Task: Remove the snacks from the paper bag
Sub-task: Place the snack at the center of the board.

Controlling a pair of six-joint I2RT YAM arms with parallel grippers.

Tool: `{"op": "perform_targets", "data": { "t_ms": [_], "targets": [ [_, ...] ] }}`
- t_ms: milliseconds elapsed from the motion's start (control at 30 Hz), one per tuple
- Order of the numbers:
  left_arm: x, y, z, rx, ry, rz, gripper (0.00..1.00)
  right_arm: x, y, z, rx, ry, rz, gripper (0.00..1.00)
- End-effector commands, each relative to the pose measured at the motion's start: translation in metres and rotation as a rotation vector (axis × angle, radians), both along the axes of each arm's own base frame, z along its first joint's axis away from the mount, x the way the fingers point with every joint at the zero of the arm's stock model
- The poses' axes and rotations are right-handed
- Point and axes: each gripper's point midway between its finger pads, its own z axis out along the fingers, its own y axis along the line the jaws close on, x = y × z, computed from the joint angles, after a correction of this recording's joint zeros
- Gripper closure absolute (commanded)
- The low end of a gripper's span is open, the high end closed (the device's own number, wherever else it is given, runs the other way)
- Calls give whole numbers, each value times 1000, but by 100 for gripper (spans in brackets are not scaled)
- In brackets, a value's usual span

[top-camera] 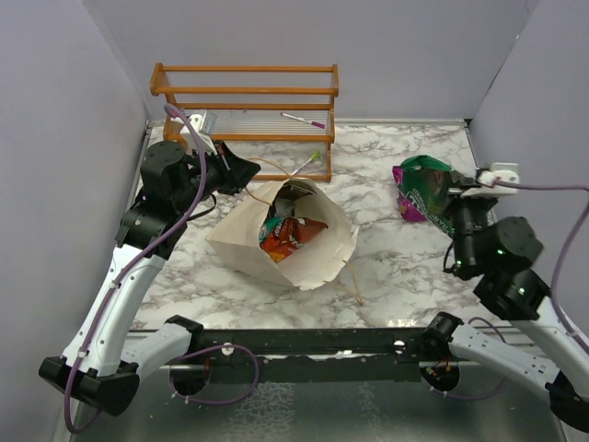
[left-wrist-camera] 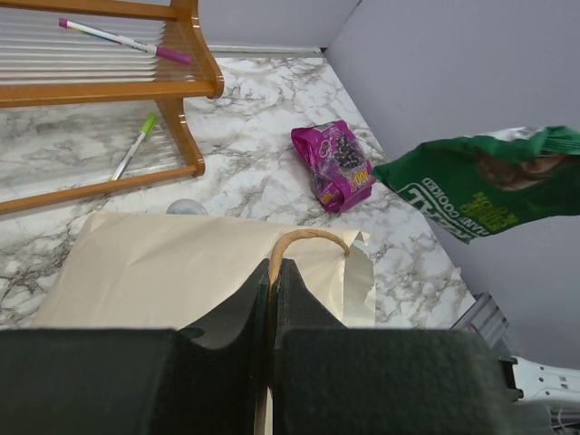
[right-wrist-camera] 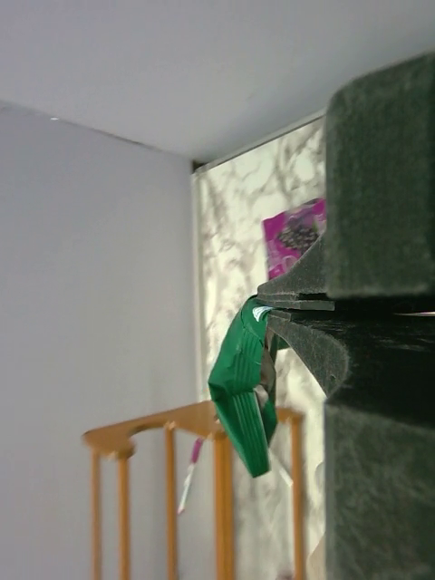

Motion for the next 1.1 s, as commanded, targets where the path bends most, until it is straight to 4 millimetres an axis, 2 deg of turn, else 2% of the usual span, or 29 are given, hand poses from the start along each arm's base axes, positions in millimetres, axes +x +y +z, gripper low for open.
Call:
{"op": "perform_targets", "data": {
  "t_ms": [0,233,400,500,733,933,1067],
  "targets": [
    [-2,8,17,-6,-49,30,100,20,2,-41,40,96,-141,98],
    [-4,7,18,-13,-45,22,100,34,24,-98,137,200,-136,98],
    [-5,7,18,-23,-50,22,100,32,19,-141,242,230,-191,98],
    [-5,5,19,-30,-49,12,100,28,5,-157,287,244,-260,98],
    [-8,3,21,-37,-54,-4,100,13,-36,-177,370,221,-426,98],
    [-10,1,21,-41,-56,-21,100,17,-39,-202,294,257,-469,98],
    [-11,0,22,-38,-57,-26,100,27,-36,-213,283,292,-466,98]
  ]
}}
